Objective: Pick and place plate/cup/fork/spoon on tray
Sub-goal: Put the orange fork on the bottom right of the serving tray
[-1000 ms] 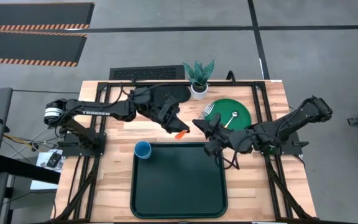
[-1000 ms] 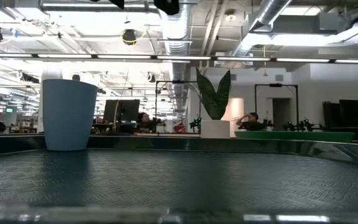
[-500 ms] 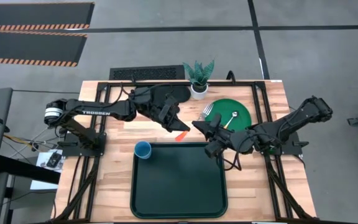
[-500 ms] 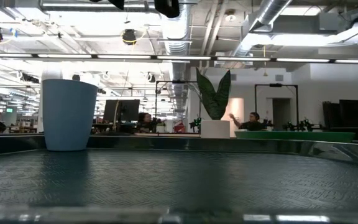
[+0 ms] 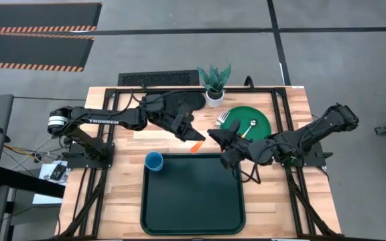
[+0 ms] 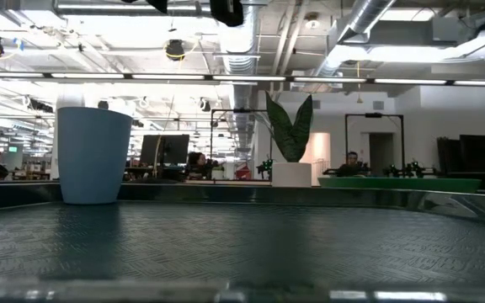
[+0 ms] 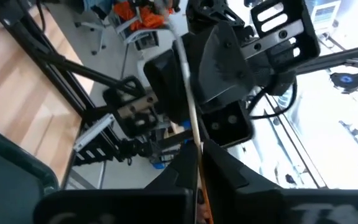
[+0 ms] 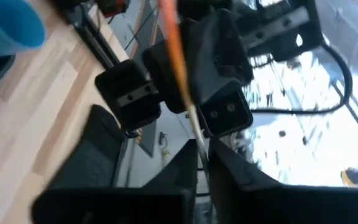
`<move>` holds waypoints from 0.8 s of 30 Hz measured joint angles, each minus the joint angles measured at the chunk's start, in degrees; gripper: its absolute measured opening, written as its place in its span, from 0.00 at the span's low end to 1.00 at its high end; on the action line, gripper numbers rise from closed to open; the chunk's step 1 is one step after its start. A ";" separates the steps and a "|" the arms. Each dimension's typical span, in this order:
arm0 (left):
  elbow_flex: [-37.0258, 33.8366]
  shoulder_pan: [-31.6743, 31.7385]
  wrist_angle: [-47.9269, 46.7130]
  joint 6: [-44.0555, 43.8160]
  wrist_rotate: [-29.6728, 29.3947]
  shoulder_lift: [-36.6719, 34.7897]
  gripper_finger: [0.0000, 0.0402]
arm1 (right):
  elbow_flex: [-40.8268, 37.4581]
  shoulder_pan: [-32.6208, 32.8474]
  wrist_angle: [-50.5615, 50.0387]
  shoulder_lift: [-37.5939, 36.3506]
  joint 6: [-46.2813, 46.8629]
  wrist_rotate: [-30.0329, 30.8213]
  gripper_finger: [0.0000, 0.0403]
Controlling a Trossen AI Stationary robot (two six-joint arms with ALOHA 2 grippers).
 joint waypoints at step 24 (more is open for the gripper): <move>0.02 -6.35 -18.23 17.96 -35.87 -0.09 0.00 | -0.09 15.68 -24.15 -11.77 82.74 20.98 0.58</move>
